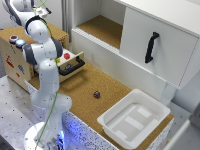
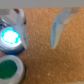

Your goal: Go towards the yellow block and pick it up

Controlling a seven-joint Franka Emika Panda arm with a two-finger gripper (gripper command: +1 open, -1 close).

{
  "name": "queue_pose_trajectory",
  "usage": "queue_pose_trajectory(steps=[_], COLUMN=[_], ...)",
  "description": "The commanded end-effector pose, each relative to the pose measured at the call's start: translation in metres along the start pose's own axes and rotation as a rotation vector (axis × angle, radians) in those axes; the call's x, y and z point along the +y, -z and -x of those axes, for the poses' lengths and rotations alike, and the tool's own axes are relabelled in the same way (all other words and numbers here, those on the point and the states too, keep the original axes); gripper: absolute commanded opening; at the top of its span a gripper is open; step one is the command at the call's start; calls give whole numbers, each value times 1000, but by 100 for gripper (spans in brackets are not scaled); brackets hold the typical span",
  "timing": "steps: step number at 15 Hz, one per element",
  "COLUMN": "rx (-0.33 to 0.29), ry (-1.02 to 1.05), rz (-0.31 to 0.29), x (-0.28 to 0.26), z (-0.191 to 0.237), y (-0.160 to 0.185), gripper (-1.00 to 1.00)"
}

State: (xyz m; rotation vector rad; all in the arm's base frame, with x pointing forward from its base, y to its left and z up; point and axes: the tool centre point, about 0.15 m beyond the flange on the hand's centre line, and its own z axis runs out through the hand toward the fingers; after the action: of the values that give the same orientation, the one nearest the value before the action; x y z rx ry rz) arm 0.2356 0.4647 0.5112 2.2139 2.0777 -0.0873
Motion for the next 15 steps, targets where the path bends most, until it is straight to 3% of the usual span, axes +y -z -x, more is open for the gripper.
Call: queue_pose_trajectory(steps=[1, 4, 9, 15], rx=[-54, -11, 46, 104], ry=[-89, -147, -163, -169], rz=[-18, -63, -89, -72], x=[35, 44, 43, 47], z=[51, 92, 135, 151], y=[-28, -59, -105, -166], gripper=[100, 100, 100, 100])
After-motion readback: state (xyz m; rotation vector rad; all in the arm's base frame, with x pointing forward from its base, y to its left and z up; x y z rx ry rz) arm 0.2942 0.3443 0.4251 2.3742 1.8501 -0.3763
